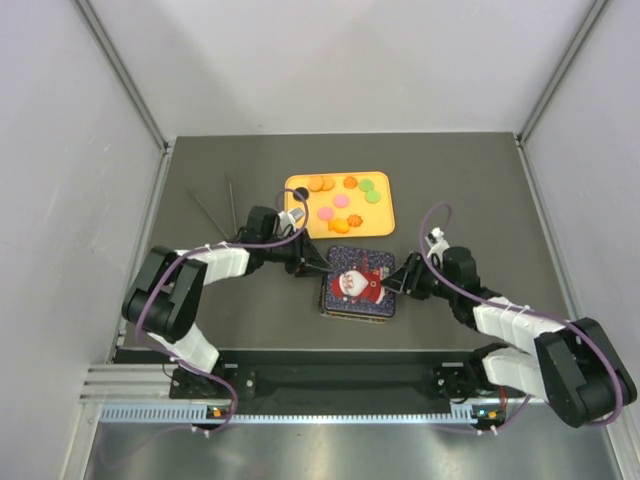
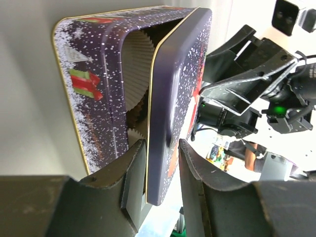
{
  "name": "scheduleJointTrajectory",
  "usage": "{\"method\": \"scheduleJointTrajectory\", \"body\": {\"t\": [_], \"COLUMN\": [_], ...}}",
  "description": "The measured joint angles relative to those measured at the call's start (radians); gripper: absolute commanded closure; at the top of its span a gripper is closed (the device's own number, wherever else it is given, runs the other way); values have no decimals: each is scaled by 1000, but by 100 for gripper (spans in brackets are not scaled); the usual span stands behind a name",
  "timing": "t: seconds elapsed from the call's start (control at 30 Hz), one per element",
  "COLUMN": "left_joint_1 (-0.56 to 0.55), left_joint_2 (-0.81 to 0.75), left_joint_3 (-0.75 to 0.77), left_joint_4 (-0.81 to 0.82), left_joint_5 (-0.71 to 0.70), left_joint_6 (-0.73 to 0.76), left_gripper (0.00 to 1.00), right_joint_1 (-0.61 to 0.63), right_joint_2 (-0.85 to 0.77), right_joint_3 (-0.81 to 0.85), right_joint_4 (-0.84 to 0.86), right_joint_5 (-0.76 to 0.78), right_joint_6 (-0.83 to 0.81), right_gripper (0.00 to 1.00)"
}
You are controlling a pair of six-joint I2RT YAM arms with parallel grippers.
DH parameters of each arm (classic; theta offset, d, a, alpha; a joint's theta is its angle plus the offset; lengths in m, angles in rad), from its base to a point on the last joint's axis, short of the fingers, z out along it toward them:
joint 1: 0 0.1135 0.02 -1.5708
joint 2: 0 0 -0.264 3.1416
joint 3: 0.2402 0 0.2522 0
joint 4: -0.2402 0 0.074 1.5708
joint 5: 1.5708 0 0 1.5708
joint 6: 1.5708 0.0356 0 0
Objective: Pack the cookies
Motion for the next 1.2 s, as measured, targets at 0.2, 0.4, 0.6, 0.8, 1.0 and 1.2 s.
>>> {"method": "scheduleJointTrajectory", "body": {"t": [0.2,0.4,0.6,0.8,1.0,1.2], "left_joint_1": [4,8,9,9,6,-19], "left_joint_2": [-19,-43,-56,-70,-86,-95], "left_joint_3": [21,35,50,57,56,40], "left_joint_4": [-92,-164,-233,-289,-299,-287], "left_joint_5": [-34,-58,-87,-135,-152,-166], "left_joint_6": [57,100,137,171,182,181], "left_gripper": [62,60,52,35,31,32], "right_joint_1": [6,18,29,51,99,134], "right_joint_2": [-17,-19,-17,-14,4,28], "right_joint_3": [6,31,42,69,116,156], "right_joint_4": [-39,-81,-98,-130,-184,-220], "right_joint_5": [26,51,67,101,156,202], "right_joint_6": [-8,-23,-30,-37,-50,-57], "right_gripper": [47,46,46,44,43,42]}}
